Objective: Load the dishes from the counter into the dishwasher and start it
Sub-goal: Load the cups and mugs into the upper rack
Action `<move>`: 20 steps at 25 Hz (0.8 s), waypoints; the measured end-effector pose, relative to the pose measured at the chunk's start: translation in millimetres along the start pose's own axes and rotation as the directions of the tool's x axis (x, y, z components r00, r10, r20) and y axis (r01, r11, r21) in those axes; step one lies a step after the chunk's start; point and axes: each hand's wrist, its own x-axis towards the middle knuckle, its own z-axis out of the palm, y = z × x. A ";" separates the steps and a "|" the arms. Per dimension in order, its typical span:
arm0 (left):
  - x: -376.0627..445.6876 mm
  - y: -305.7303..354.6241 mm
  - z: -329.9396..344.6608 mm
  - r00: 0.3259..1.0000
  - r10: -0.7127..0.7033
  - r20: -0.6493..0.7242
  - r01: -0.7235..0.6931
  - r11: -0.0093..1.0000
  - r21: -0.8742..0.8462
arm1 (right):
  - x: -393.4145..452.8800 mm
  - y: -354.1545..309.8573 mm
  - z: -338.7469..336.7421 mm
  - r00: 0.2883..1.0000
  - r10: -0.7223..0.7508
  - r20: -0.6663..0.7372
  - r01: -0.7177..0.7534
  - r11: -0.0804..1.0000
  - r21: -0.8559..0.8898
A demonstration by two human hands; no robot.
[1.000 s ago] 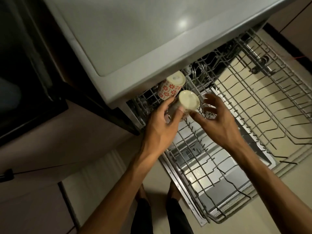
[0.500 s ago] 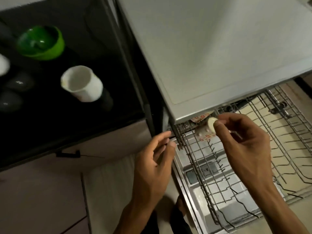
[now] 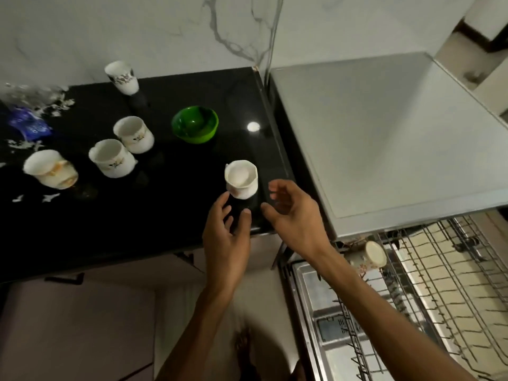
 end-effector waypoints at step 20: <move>65.3 19.4 -16.2 0.979 -0.045 0.199 0.047 0.999 -0.006 | 65.0 -12.2 50.1 0.993 0.077 0.086 -0.063 0.986 -0.153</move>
